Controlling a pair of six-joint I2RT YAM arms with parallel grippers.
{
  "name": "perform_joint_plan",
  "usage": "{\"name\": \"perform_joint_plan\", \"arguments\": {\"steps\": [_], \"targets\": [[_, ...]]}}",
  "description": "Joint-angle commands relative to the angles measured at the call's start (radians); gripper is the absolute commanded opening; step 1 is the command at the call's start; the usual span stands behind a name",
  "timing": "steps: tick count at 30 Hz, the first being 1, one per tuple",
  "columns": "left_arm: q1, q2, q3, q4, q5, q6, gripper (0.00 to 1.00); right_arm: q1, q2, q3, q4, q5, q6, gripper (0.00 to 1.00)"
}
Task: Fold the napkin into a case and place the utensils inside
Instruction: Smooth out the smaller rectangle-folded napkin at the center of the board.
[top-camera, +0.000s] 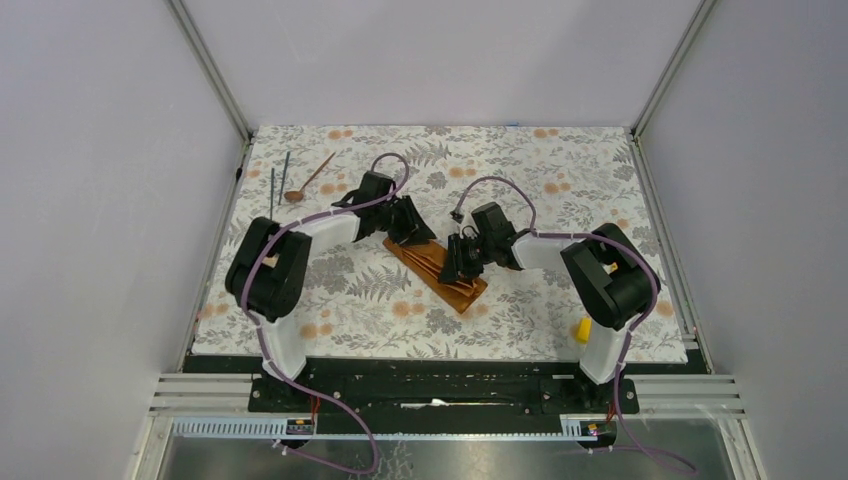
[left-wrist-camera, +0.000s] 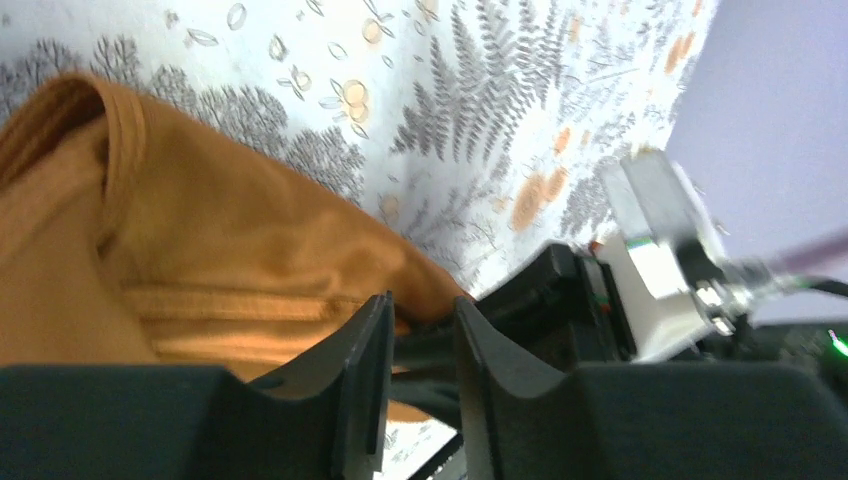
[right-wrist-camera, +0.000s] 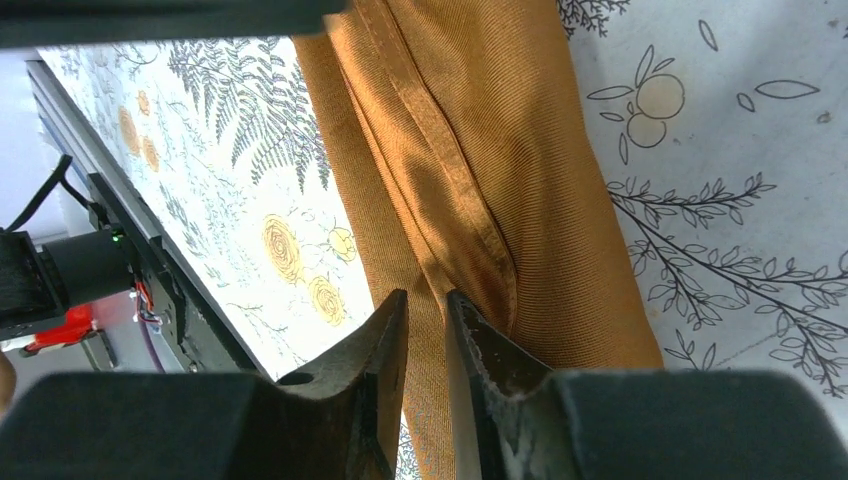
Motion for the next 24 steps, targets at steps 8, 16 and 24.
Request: {"name": "perform_joint_plan", "arguments": {"steps": [8,16,24], "targets": [[0.012,0.128,0.014,-0.051,-0.095,0.112,0.15,0.063,-0.190,0.126,-0.237,0.158,-0.220,0.47],[0.031,0.103,-0.038,-0.061,-0.091,0.143,0.13,0.103,-0.147,0.233,-0.347,0.250,-0.438,0.64],[0.038,0.111,-0.039,-0.055,-0.073,0.141,0.12,0.199,-0.041,0.289,-0.364,0.408,-0.534,0.57]]}}
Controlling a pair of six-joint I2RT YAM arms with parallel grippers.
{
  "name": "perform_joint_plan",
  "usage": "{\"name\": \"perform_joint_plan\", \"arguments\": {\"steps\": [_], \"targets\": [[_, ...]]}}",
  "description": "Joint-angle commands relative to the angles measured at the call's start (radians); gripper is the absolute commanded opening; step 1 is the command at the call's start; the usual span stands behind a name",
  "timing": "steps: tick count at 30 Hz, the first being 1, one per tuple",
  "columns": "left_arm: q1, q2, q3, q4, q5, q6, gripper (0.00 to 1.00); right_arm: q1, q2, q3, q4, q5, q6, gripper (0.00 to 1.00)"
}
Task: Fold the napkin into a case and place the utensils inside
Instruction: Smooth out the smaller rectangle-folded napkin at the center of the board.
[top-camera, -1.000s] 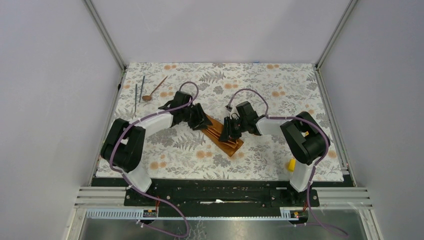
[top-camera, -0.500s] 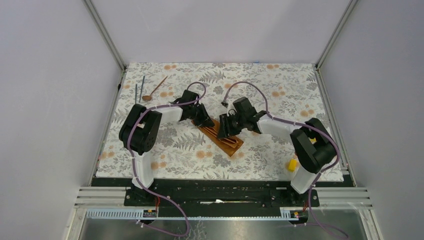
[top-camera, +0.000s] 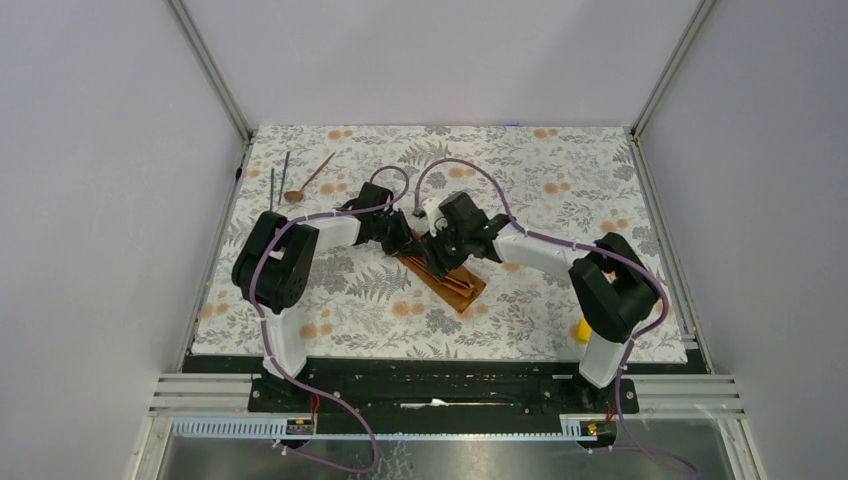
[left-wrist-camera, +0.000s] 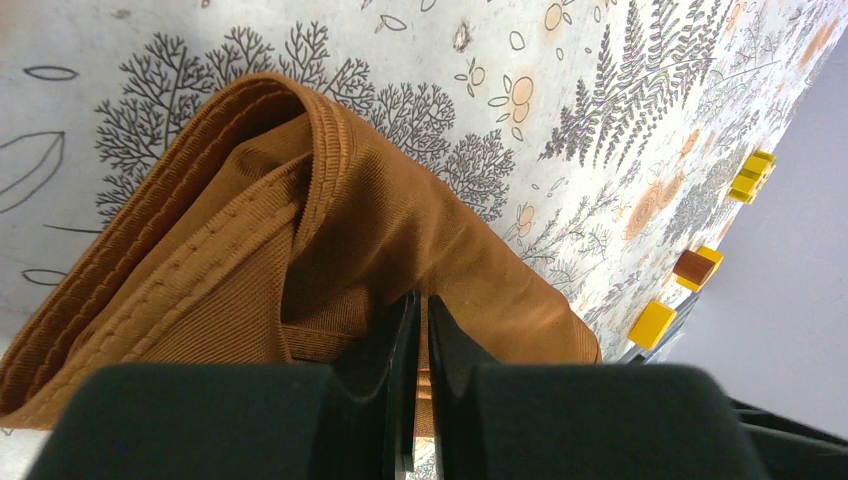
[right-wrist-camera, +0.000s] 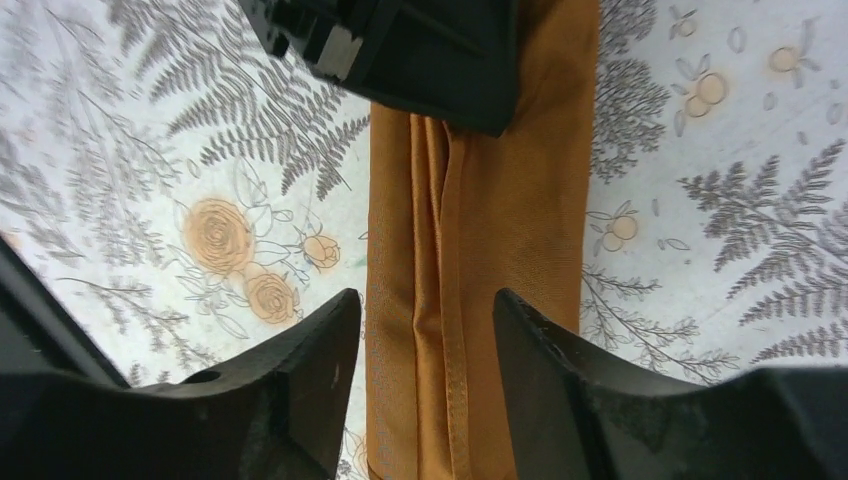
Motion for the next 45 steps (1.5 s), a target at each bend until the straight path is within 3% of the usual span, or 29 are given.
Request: {"name": "perform_joint_plan", "arguments": {"steps": [1,3,13,19,28,36,45], "targets": [[0.015,-0.006,-0.021,-0.038,-0.038,0.041,0.12,0.063,0.043,0.047,-0.042,0.130,-0.084,0.54],[0.013,-0.004,-0.023,-0.036,-0.036,0.041,0.12,0.081,0.053,0.045,-0.042,0.155,-0.087,0.48],[0.013,-0.003,-0.029,-0.030,-0.037,0.037,0.12,0.139,0.101,0.051,-0.039,0.287,-0.104,0.49],[0.015,-0.002,-0.028,-0.031,-0.036,0.038,0.12,0.140,0.117,0.075,-0.044,0.288,-0.093,0.37],[0.013,-0.006,-0.030,-0.031,-0.036,0.041,0.12,0.139,0.019,0.051,-0.020,0.274,-0.068,0.49],[0.014,-0.008,-0.032,-0.032,-0.034,0.041,0.11,0.138,0.081,0.075,-0.035,0.291,-0.072,0.43],[0.014,-0.011,-0.031,-0.033,-0.034,0.041,0.11,0.139,0.133,0.087,-0.033,0.290,-0.081,0.48]]}}
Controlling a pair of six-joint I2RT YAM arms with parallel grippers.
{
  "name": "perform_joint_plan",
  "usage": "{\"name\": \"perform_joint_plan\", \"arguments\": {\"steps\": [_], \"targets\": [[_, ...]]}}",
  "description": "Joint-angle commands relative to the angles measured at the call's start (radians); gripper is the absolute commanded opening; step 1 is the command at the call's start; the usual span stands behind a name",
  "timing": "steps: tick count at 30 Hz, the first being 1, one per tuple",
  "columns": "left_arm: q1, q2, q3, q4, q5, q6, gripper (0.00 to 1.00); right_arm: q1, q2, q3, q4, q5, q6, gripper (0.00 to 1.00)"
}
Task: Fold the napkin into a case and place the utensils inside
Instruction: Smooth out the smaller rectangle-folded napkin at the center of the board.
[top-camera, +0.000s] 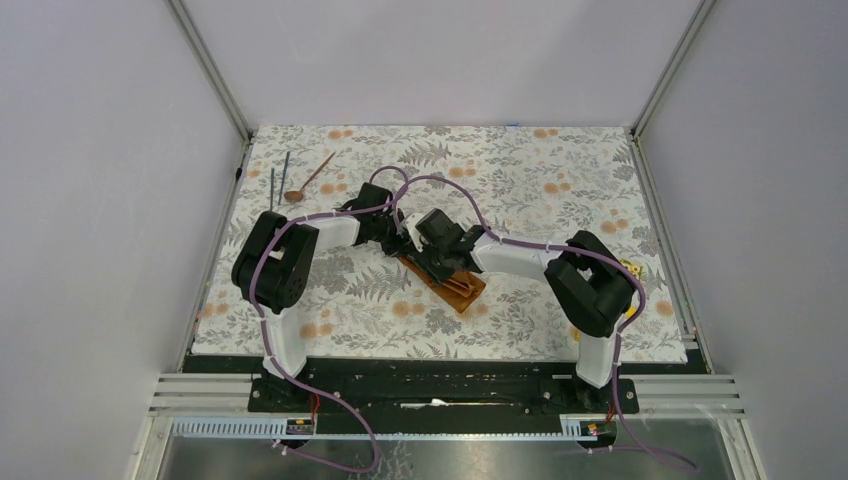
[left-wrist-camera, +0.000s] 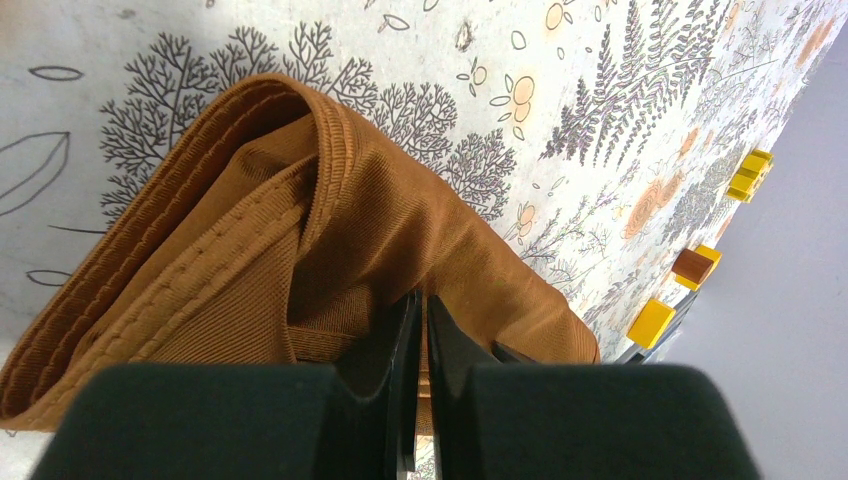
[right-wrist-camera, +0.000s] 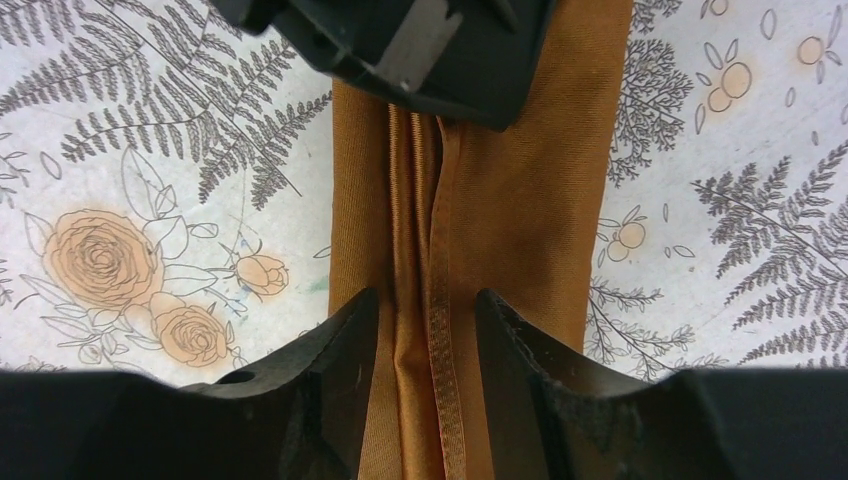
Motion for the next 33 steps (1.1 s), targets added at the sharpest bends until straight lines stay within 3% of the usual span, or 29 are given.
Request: {"name": "perform_joint_plan", "arguments": {"steps": [1,4,10,16,18,25,33], "targets": [[0.009,-0.010,-0.025,-0.041,-0.040,0.041,0.11,0.006,0.024,0.041,0.009,0.019,-0.005,0.48],[0.009,-0.014,-0.023,-0.043,-0.037,0.039,0.11,0.006,0.039,0.041,0.009,0.031,-0.002,0.46],[0.010,-0.051,-0.005,-0.072,-0.032,0.045,0.13,0.006,0.032,0.041,0.015,0.034,0.008,0.23],[0.017,-0.167,0.002,-0.142,-0.047,0.066,0.32,0.007,0.008,0.035,0.018,0.035,0.016,0.06],[0.029,-0.214,-0.030,-0.156,-0.053,0.063,0.34,0.006,-0.009,0.029,0.022,0.033,0.022,0.00],[0.038,-0.311,-0.213,-0.053,-0.006,-0.027,0.27,0.006,-0.039,0.025,0.032,0.012,0.052,0.00],[0.012,-0.217,-0.348,0.186,0.078,-0.158,0.21,0.006,-0.069,0.010,0.055,-0.069,0.094,0.00]]}}
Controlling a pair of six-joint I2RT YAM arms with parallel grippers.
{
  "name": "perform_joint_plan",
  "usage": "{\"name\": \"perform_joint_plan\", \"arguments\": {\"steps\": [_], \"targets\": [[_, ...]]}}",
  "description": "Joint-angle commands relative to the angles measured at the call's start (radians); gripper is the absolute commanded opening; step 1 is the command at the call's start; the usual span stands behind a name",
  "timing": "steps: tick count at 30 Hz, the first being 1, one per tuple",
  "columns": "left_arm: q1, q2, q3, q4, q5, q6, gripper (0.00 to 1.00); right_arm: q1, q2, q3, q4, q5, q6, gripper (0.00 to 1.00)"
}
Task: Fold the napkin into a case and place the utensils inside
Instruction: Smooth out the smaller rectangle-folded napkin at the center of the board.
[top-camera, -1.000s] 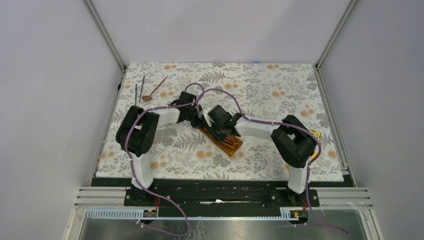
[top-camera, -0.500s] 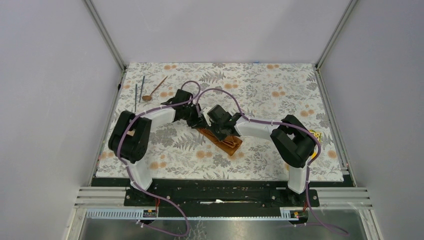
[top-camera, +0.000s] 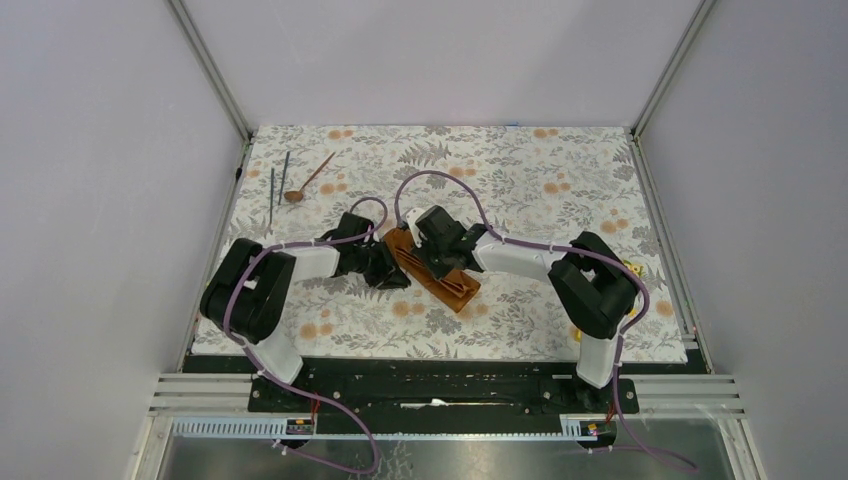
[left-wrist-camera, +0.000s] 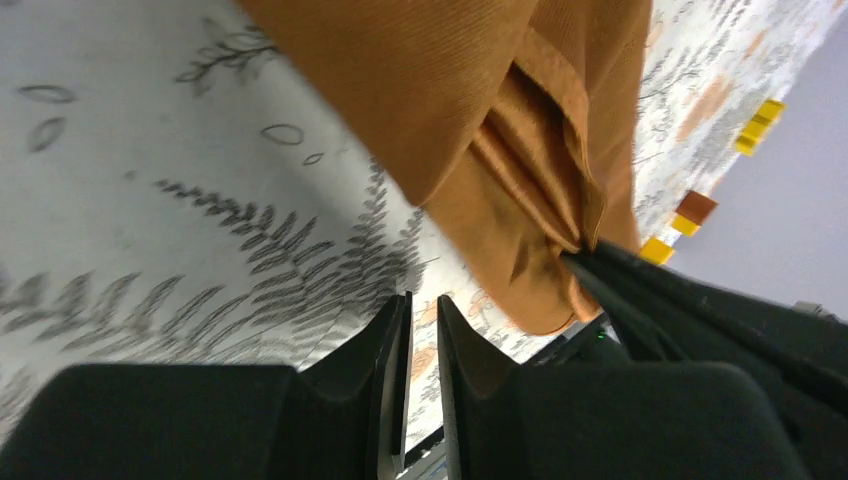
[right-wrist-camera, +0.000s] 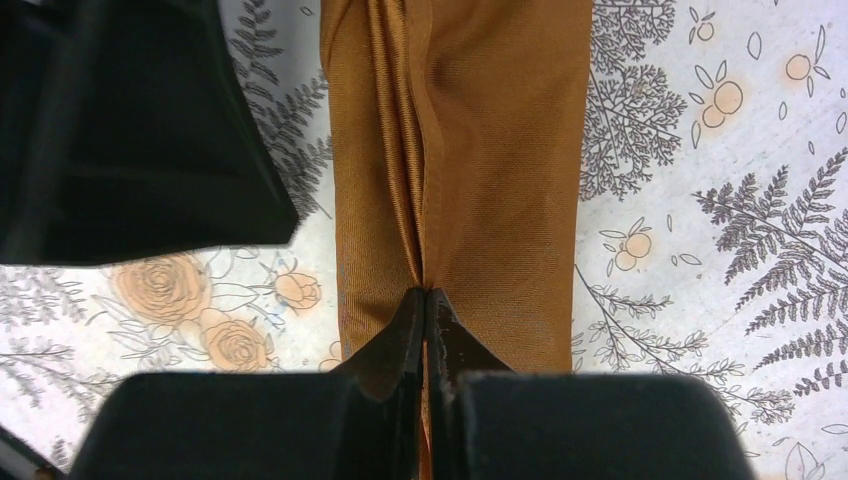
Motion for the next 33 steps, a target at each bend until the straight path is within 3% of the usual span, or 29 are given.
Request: {"name": "perform_joint_plan", "arguments": {"steps": [1,14,25,33], "targets": [[-0.011,0.051,-0.023,0.177,0.048,-0.078,0.21,0.006,-0.070,0.002,0.035,-0.069,0.057,0.00],[-0.045,0.060,-0.033,0.177,-0.023,-0.083,0.16,0.008,-0.027,0.002,0.061,-0.188,0.164,0.00],[-0.046,-0.007,-0.037,0.050,-0.101,-0.016,0.16,0.006,0.062,-0.053,0.143,-0.174,0.230,0.00],[0.066,-0.161,-0.003,-0.084,-0.081,0.053,0.23,-0.019,0.047,-0.105,0.167,-0.186,0.224,0.00]]}}
